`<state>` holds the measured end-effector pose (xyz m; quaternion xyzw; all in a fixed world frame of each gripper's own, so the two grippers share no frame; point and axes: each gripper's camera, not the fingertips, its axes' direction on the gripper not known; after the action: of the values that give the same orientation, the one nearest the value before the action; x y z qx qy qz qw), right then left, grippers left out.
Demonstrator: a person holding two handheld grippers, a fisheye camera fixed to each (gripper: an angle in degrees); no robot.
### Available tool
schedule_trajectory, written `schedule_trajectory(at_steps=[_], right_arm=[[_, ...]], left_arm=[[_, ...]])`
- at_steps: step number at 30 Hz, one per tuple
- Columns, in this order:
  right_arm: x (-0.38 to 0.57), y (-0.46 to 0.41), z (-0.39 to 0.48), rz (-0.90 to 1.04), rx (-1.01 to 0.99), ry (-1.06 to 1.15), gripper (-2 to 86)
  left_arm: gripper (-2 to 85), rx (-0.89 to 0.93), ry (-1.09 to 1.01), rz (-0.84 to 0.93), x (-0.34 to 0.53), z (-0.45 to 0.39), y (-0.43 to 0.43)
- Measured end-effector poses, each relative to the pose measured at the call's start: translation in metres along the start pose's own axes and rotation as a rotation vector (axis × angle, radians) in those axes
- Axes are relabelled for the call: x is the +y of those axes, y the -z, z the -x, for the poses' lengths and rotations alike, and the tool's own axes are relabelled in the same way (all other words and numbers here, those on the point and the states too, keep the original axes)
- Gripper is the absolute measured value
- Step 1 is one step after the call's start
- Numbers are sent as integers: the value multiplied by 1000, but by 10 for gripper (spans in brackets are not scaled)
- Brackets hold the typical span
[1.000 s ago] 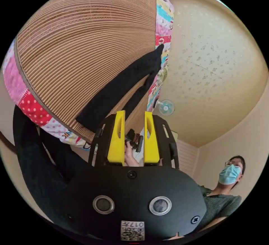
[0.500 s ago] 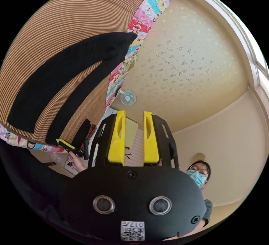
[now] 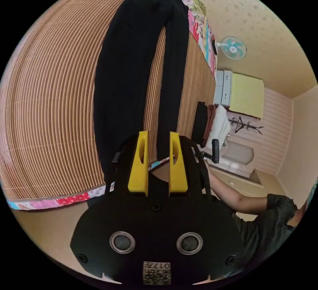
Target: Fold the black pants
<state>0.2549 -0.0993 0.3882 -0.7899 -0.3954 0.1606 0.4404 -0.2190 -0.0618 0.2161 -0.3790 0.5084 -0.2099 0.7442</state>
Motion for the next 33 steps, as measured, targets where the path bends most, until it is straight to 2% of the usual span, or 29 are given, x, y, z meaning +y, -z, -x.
schedule_trajectory(at_steps=[2,4,5,9,12,17,20,22,25,29,33], right_arm=[[-2,-10,10,68,14,32,111],[1,-25,15,145,87,35,113],[7,-32,17,169,126,44,111],[28,-29,11,142,150,58,84],[55,-25,0,153,33,102,60],[129,-39,-10,284,201,142,40],[168,-7,0,200,177,177,35],[185,17,17,152,127,222,32],[211,36,64,123,113,406,28],[232,29,111,111,129,564,28],[242,22,134,102,79,649,31]], left_arm=[[89,-154,-95,70,-3,-4,-31],[87,-327,-185,280,1,4,-92],[85,-360,-203,330,5,7,-108],[49,-493,-316,316,31,9,-139],[9,-460,-295,375,56,24,-162],[14,-512,-347,487,116,32,-208],[32,-413,-199,323,131,38,-179],[61,-202,-155,137,138,29,-141],[127,-50,-175,83,129,2,-125],[181,-132,-321,92,107,-52,-138],[185,-284,-452,280,87,-72,-199]])
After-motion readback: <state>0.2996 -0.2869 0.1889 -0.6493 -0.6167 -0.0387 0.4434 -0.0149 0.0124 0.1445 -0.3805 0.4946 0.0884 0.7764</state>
